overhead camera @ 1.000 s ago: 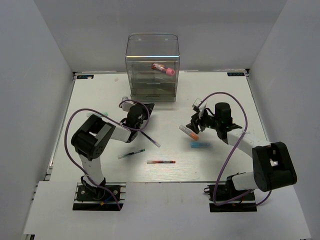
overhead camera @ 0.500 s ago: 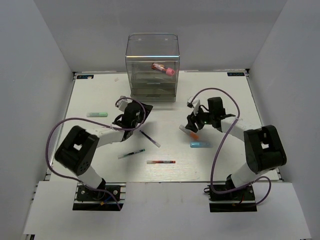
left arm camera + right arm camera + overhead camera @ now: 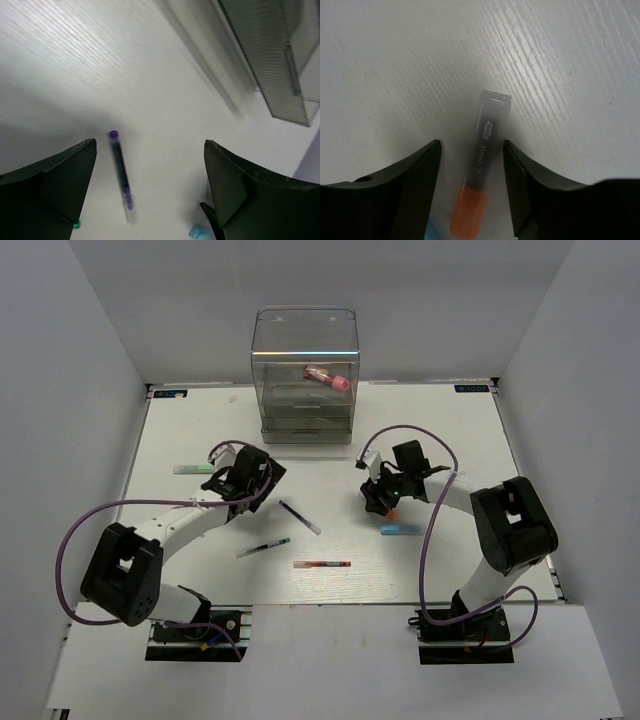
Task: Sort the stationery into containers
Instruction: Pick up the pen from the center of the board, then place the pen in the drawer.
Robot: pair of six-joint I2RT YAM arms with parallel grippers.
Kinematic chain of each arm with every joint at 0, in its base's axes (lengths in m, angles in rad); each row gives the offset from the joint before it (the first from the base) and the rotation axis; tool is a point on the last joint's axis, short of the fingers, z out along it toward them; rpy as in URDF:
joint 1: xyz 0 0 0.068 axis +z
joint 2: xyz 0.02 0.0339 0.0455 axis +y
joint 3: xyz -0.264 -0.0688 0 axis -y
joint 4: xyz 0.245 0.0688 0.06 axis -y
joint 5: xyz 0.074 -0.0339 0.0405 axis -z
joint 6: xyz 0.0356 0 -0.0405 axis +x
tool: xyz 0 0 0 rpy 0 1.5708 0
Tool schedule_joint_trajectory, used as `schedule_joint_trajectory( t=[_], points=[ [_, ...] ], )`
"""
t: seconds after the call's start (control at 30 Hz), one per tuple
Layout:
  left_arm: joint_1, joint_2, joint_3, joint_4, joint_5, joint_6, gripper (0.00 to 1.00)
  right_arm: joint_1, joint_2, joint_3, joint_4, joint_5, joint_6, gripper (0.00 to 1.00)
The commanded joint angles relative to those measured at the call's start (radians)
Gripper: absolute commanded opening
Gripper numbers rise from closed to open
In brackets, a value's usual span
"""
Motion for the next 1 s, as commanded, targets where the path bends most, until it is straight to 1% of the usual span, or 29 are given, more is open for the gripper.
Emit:
schedule_joint_trajectory(
  t=[0.0,0.07,0.1,0.17,0.2,0.27,0.3,0.33,0.37,0.43,0.5,0.53,0.6,0.63,0.7,0.83,0.93,0.97],
  points=[
    [0.032,-0.006,0.074,-0.237,-0.038,0.017,0.98,0.023,0.024,0.039,-0.029,0.074,-0.021,0.55],
    [0.067,0.003,0.085,-0.264,-0.018,0.030,0.98,0.034,0.030,0.045,-0.041,0.083,-0.030,0.51],
    [0.084,0.003,0.095,-0.275,-0.004,0.043,0.98,0.034,0.040,0.050,-0.053,0.082,-0.031,0.44],
    [0.137,0.049,0.112,-0.306,0.037,0.053,0.99,0.037,0.042,0.054,-0.070,0.076,-0.054,0.35],
    [0.156,0.064,0.132,-0.306,0.053,0.053,0.99,0.037,0.036,0.051,-0.072,0.054,-0.076,0.25],
    [0.207,0.107,0.170,-0.333,0.078,0.077,0.99,0.038,0.021,0.051,-0.084,0.021,-0.122,0.16],
    [0.224,0.119,0.183,-0.333,0.093,0.077,0.99,0.040,0.011,0.057,-0.096,0.007,-0.166,0.09],
    [0.239,0.129,0.195,-0.342,0.102,0.086,0.99,0.040,0.001,0.066,-0.099,-0.015,-0.186,0.06],
    [0.266,0.139,0.217,-0.343,0.102,0.086,0.99,0.041,0.001,0.076,-0.107,-0.029,-0.246,0.05],
    [0.294,0.139,0.226,-0.343,0.102,0.095,0.99,0.043,-0.010,0.134,-0.124,-0.067,-0.286,0.01],
    [0.331,0.139,0.255,-0.343,0.113,0.096,0.99,0.043,-0.013,0.187,-0.130,-0.085,-0.355,0.01],
    [0.343,0.150,0.269,-0.343,0.122,0.096,0.99,0.043,-0.010,0.247,-0.130,-0.111,-0.369,0.00],
    [0.378,0.161,0.287,-0.352,0.122,0.096,0.99,0.044,0.001,0.289,-0.125,-0.128,-0.421,0.00],
    [0.391,0.179,0.298,-0.361,0.133,0.080,0.99,0.046,0.014,0.357,-0.122,-0.137,-0.430,0.00],
    [0.420,0.204,0.335,-0.399,0.133,0.064,0.99,0.046,0.036,0.404,-0.118,-0.159,-0.456,0.00],
    [0.455,0.262,0.405,-0.458,0.154,0.043,0.99,0.058,0.106,0.552,-0.096,-0.139,-0.498,0.00],
    [0.494,0.294,0.434,-0.497,0.163,0.033,0.99,0.067,0.131,0.602,-0.047,-0.118,-0.482,0.00],
    [0.494,0.294,0.447,-0.498,0.163,0.033,0.99,0.071,0.151,0.614,0.006,-0.098,-0.481,0.00]
  ],
)
